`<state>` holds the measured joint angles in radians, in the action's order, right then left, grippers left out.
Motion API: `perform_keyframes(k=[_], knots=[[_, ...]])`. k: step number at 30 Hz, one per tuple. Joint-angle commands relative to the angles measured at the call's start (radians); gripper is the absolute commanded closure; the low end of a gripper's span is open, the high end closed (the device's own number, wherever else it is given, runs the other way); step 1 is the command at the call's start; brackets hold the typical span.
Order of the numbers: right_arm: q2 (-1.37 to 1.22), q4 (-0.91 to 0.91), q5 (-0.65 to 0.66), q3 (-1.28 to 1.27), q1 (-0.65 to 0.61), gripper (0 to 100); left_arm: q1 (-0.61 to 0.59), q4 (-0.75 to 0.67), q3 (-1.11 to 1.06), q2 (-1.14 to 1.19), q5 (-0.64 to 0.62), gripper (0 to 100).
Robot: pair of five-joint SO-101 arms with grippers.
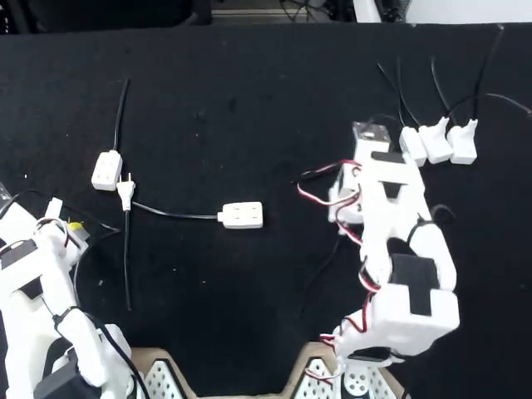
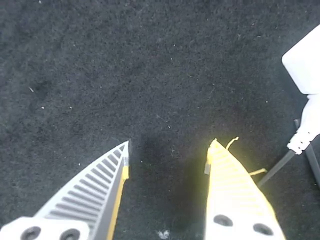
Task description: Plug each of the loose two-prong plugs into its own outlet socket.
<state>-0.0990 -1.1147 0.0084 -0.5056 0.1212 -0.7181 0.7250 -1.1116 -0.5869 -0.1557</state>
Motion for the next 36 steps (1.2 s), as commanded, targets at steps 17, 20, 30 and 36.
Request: perform_keyframes(k=[17, 20, 30, 36], knots=[[0.39, -0.141, 0.586, 0.403, -0.155, 98.7, -0.005, -0.011, 0.033, -0.035, -0.006, 75], [0.392, -0.163, 0.743, 0.323, -0.199, 98.7, -0.007, -0.011, 0.031, -0.035, -0.006, 75], [0.67, -0.078, 0.979, -0.32, -0.402, 98.8, -0.005, -0.011, 0.031, -0.035, -0.005, 75], [0.828, 0.127, 0.988, -0.648, -0.419, 98.4, -0.005, -0.011, 0.031, -0.035, -0.005, 75]])
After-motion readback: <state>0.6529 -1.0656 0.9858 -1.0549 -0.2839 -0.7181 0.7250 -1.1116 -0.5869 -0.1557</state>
